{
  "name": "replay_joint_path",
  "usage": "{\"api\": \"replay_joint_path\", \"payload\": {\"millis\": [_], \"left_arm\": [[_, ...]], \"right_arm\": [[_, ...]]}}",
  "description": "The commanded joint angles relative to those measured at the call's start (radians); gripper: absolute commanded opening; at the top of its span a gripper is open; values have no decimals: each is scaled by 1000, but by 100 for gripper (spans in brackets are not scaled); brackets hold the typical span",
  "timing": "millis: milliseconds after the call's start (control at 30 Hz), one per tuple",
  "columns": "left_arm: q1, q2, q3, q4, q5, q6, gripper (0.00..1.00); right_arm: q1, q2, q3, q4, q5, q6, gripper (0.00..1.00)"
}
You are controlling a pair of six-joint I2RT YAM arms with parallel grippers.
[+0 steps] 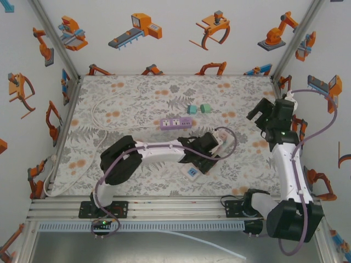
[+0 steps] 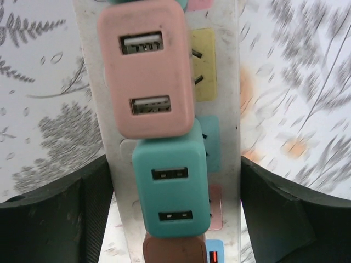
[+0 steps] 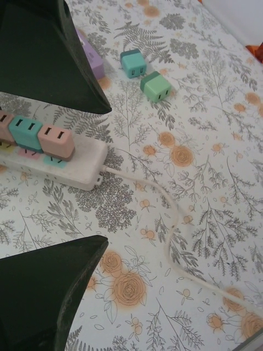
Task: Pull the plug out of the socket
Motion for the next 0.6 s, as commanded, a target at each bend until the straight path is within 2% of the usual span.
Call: {"api": "replay_joint_path", "payload": {"millis": [0,100,167,300,433,567], "left_arm": [[58,-74,-85,-94,221,307,73],[155,-127,-122,-180,305,446,74],[220,-147,-122,-283,338,586,75],[316,-160,-114,-434,293,867,75],[353,-167,-147,-386,310,946,77],[350,-121,-145,-391,206,1010,80]], "right_arm": [[0,-75,-6,-34,-12,-30,82],[0,-132,-7,-56,-17,-39,81],[1,-166,-12,-62,-39,-34,81],[1,-224,-41,-71,-121,-5,80],[1,-269,-71,-85,-163,21,82],[1,-301,-81,-101,-185,24,84]]}}
